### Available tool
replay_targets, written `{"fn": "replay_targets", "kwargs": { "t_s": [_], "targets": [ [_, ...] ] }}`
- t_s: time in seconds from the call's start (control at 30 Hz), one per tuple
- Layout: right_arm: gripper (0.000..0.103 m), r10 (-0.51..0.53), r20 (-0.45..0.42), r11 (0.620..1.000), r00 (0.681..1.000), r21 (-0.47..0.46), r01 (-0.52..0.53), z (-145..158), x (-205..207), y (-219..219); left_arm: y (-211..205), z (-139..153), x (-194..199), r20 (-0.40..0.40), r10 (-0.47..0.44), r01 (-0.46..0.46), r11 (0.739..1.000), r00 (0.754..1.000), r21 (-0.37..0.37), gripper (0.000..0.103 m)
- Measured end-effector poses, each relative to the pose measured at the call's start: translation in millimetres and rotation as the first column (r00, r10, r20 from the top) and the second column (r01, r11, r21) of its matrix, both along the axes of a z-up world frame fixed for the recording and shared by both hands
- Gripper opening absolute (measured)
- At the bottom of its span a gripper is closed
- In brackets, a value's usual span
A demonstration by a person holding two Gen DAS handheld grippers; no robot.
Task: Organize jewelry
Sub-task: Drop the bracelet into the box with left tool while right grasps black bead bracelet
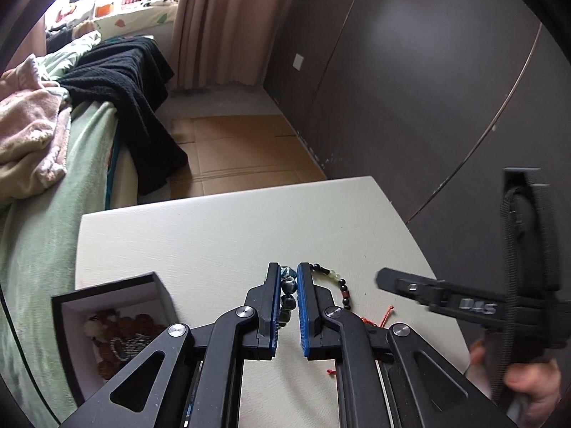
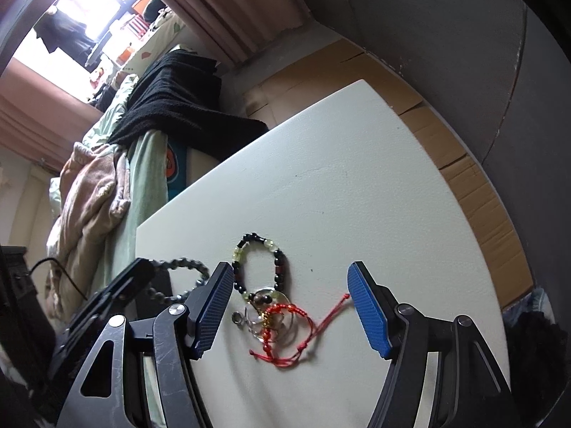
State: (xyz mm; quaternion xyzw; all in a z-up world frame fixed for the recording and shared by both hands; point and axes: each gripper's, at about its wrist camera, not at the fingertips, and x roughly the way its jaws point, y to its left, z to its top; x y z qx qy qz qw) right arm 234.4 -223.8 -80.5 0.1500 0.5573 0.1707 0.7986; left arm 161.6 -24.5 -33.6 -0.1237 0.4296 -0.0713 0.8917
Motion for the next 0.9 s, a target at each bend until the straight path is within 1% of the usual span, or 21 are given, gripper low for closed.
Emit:
{"fn": "replay_targets", "kwargs": {
  "t_s": [0.03, 0.07, 0.17, 0.23, 0.37, 0.5, 0.53, 0.57, 0.63, 0.67, 0.73, 0.8, 0.9],
  "targets": [
    [0.064, 0.007, 0.001, 1.000, 1.000, -0.009, -0.007, -1, 1, 5, 2, 1, -1, 0.002, 0.002, -0.002, 1.000, 1.000, -0.003, 0.009],
    [0.059, 0.013, 0.001, 1.000, 1.000, -0.017, -0.013, -3, 2, 8, 5, 2, -3, 0.005, 0.005, -0.005, 1.000, 1.000, -0.007, 0.009],
    [0.053, 0.037, -0.002, 0.998, 0.999, -0.052, -0.037, -9, 6, 22, 15, 7, -8, 0.013, 0.018, -0.017, 1.000, 1.000, -0.018, 0.009],
    [0.049, 0.061, -0.001, 0.994, 0.998, -0.096, -0.060, -14, 7, 33, 21, 11, -11, 0.020, 0.028, -0.028, 0.999, 0.999, -0.025, 0.009],
    [0.045, 0.093, 0.000, 0.983, 0.996, -0.160, -0.092, -20, 9, 49, 37, 21, -21, 0.041, 0.049, -0.048, 0.998, 0.998, -0.043, 0.009],
    [0.040, 0.132, 0.017, 0.958, 0.991, -0.261, -0.123, -26, 9, 62, 51, 35, -33, 0.074, 0.067, -0.063, 0.997, 0.995, -0.054, 0.009],
    [0.033, 0.137, 0.011, 0.951, 0.991, -0.280, -0.128, -29, 9, 65, 53, 38, -36, 0.079, 0.070, -0.066, 0.996, 0.994, -0.056, 0.009],
    [0.020, 0.144, 0.000, 0.946, 0.990, -0.293, -0.138, -31, 10, 65, 57, 40, -39, 0.086, 0.073, -0.068, 0.996, 0.994, -0.057, 0.009],
    [0.012, 0.161, 0.013, 0.933, 0.987, -0.328, -0.148, -30, 7, 67, 61, 43, -43, 0.094, 0.073, -0.068, 0.996, 0.993, -0.056, 0.009],
    [0.010, 0.167, 0.010, 0.934, 0.986, -0.322, -0.155, -30, 7, 66, 62, 44, -45, 0.099, 0.071, -0.066, 0.996, 0.993, -0.053, 0.009],
    [0.010, 0.169, 0.011, 0.943, 0.986, -0.293, -0.158, -28, 5, 63, 67, 46, -48, 0.103, 0.068, -0.064, 0.997, 0.992, -0.048, 0.009],
    [0.010, 0.165, 0.032, 0.945, 0.986, -0.291, -0.148, -23, 4, 60, 72, 45, -50, 0.103, 0.073, -0.069, 0.997, 0.992, -0.044, 0.009],
    [0.010, 0.161, 0.055, 0.955, 0.985, -0.260, -0.141, -14, 2, 57, 80, 43, -52, 0.095, 0.087, -0.083, 0.996, 0.992, -0.044, 0.009]
  ]
}}
